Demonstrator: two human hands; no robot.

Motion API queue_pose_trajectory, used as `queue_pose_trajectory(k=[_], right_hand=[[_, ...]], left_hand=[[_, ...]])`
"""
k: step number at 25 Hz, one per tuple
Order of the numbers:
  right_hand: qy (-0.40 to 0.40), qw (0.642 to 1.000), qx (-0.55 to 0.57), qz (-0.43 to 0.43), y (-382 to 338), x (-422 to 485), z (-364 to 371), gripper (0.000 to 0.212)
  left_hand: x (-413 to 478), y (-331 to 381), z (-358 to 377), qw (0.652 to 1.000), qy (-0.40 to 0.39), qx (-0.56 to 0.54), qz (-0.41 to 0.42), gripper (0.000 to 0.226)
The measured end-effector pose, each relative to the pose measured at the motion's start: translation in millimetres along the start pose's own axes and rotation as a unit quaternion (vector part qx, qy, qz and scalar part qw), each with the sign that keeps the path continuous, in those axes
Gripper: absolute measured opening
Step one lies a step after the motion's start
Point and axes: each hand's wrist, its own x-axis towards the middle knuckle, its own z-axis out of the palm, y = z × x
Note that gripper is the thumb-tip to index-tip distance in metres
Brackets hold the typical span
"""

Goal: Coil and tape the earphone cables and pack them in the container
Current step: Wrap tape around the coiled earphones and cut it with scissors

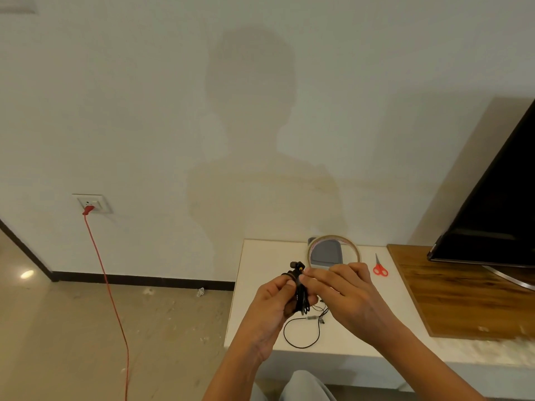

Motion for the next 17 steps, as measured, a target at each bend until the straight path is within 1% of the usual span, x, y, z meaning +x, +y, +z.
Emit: queue_pose_trajectory(k=[5, 11, 14, 17], right_hand=[[0.036, 0.999, 0.009, 0.02, -3.2, 1.8, 0.4, 0.044], [0.109, 0.993, -0.009, 0.041, -8.9, -0.9, 3.6, 0.024], [0.128, 0.991, -0.005, 0.049, -9.9, 0.5, 3.8, 0.02], [0.124, 0.991, -0.01, 0.041, -10.4, -2.6, 6.8, 0.022]], left_hand=[[-1.7, 0.0, 3.6, 1.0, 0.006, 0.0, 0.006, 0.028], [-4.6, -0.9, 7.9, 0.995, 0.014, -0.089, -0.033, 0.025], [-4.2, -4.4, 8.8, 0.993, 0.029, -0.1, -0.055, 0.019], [-3.0, -8.3, 7.4, 0.994, 0.042, -0.08, -0.057, 0.017]])
